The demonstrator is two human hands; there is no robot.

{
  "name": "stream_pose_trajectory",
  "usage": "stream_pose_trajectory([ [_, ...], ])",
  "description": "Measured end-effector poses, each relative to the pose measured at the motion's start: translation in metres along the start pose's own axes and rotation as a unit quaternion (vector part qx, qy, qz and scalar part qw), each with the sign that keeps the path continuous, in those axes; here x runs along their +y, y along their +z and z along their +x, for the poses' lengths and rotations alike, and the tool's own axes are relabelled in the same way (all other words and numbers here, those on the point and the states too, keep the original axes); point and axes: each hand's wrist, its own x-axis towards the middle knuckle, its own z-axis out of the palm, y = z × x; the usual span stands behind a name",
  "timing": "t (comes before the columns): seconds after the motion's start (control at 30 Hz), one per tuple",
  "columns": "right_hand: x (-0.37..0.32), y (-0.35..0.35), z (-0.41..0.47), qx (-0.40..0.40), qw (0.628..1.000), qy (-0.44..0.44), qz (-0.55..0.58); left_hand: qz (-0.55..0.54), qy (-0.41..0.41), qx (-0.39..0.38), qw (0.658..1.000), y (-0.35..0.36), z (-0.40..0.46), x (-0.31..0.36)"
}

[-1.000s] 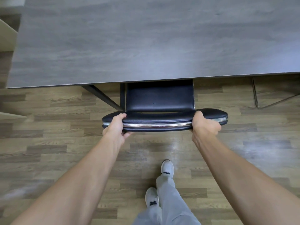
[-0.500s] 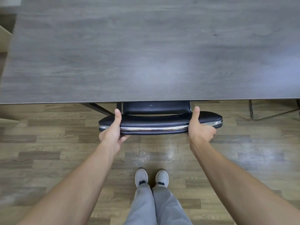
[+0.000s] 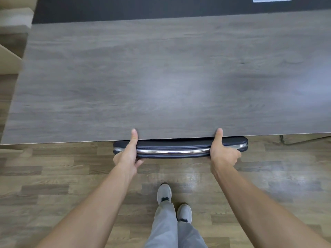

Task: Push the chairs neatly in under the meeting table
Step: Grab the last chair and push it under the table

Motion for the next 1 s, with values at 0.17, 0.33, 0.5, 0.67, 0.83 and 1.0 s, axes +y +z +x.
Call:
stream_pose_trajectory([
  [0.17,0.001,0.003,0.001,0.013,1.0,-0.008,-0.004,-0.006,-0.005,0.016,1.0,0.004,0.003,0.0],
  [0.33,0.003,-0.003,0.003,-0.012,1.0,-0.006,-0.01,0.004,-0.027,-0.024,0.999,0.003,0.001,0.001],
  [0.5,0.007,-0.013,0.014,-0.089,0.995,-0.014,-0.033,0.029,-0.043,-0.087,0.995,-0.002,-0.006,0.004],
  [0.67,0.021,0.0,0.057,-0.087,0.988,-0.059,-0.11,0.075,0.041,-0.075,0.994,-0.001,-0.024,0.004],
  [0.83,-0.012,-0.043,-0.023,-0.081,0.98,-0.111,-0.146,0.109,0.112,-0.037,0.987,-0.008,-0.042,0.004],
  [1.0,-0.021,-0.06,-0.043,-0.095,0.972,-0.172,-0.127,0.124,0.15,-0.04,0.98,-0.017,-0.076,0.002],
])
